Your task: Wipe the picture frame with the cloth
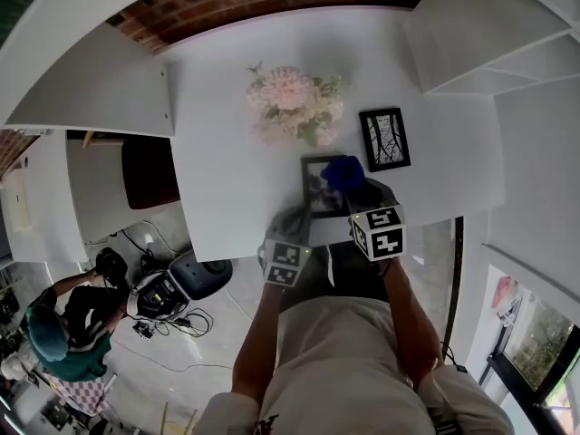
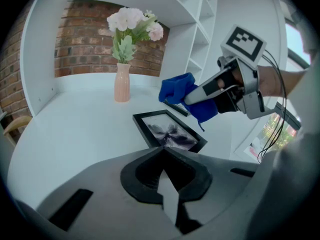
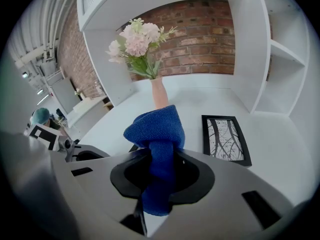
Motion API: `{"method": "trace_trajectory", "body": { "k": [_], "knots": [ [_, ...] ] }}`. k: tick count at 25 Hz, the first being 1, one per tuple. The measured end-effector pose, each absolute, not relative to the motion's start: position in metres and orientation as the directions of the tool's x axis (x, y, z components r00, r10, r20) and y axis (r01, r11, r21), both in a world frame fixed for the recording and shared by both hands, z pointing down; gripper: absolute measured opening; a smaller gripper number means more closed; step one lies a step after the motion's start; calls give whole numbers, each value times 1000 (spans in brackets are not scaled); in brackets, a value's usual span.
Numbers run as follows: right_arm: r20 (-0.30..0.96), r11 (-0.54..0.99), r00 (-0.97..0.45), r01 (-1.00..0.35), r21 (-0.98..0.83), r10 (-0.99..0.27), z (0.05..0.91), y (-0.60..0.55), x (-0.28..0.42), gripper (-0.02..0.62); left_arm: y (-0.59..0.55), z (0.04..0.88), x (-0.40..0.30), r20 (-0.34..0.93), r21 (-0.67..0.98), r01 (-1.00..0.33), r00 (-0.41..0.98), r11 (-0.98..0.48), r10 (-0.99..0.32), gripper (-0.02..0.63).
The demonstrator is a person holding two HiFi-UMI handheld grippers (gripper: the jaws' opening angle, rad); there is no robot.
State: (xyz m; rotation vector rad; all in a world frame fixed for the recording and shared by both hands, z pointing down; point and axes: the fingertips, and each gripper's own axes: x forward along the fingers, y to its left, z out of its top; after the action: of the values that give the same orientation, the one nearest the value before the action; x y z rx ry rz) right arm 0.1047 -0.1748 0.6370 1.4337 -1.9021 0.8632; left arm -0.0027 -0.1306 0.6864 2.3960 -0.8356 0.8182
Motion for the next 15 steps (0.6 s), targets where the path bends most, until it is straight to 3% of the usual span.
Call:
{"method": "trace_trajectory", "body": {
  "k": [15],
  "knots": [
    [769,279,-343,-934,-221,-540,652,-197,45,81,-131,685,-2,665,227,-668,638,-708,-389,-3]
  ]
}}
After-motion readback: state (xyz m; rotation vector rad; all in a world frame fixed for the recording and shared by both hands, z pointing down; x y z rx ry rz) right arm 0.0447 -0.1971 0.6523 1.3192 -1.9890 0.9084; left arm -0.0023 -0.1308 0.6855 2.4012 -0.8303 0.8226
